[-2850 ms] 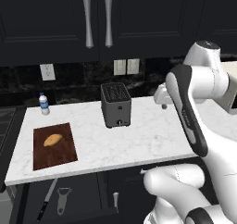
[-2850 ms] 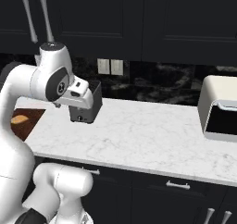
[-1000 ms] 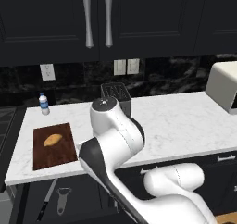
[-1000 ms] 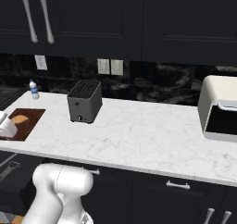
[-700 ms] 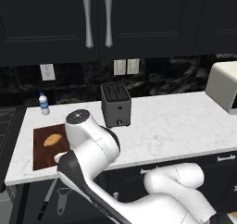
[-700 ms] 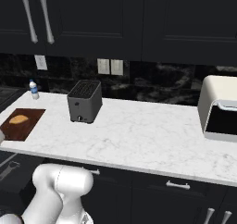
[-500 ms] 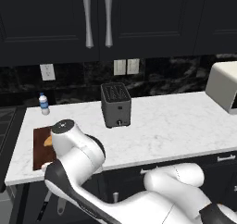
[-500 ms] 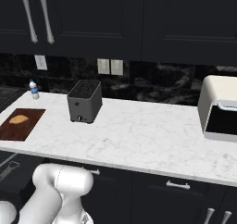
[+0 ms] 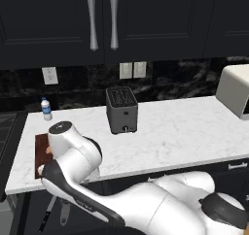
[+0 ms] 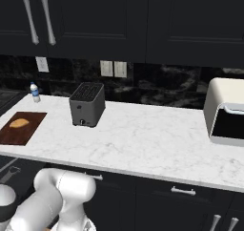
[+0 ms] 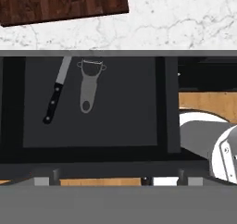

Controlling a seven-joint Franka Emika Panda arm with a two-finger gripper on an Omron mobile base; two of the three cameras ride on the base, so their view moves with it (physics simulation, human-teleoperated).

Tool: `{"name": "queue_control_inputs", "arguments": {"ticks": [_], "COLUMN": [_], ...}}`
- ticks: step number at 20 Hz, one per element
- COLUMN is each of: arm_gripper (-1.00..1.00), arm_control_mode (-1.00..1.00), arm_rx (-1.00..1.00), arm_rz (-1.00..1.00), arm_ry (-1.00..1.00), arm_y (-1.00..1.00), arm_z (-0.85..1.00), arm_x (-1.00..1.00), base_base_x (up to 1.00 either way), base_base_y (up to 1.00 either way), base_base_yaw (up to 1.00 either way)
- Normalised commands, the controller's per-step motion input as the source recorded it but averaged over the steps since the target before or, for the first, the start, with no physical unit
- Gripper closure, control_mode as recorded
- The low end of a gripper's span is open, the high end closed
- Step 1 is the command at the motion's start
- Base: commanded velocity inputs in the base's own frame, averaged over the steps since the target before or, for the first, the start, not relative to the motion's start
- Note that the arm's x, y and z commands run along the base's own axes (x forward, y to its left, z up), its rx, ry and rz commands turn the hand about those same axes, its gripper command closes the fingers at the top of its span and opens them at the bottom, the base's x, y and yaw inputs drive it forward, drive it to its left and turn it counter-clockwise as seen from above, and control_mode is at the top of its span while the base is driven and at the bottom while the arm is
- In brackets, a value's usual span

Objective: Place the appropriate cutting tool for cutting the potato skin on the cutting board.

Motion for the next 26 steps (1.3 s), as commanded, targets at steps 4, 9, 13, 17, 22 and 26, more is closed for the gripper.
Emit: {"name": "queue_control_inputs", "arguments": {"ticks": [4,9,13,17,22,26], "arm_gripper": [-1.00,-1.00,-1.00,-1.00,-1.00,-1.00], "arm_control_mode": [-1.00,-1.00,-1.00,-1.00,-1.00,-1.00], "arm_rx": [0.26,0.19,-0.01,-0.09,-0.11,-0.24], "arm_rz": [0.00,0.01,0.00,-0.02,0.00,0.04], "arm_ry": [0.05,0.07,0.00,0.00,-0.15,-0.33], "arm_y": [0.00,0.05,0.59,0.80,0.17,0.00], "arm_z": [-0.33,-0.17,-0.01,-0.01,0.00,0.00], "arm_x": [0.98,0.64,-0.16,-0.12,-0.37,-0.64], "base_base_x": [0.00,0.00,0.00,0.00,0.00,0.00], "base_base_y": [0.00,0.00,0.00,0.00,0.00,0.00], "base_base_yaw": [0.00,0.00,0.00,0.00,0.00,0.00]}}
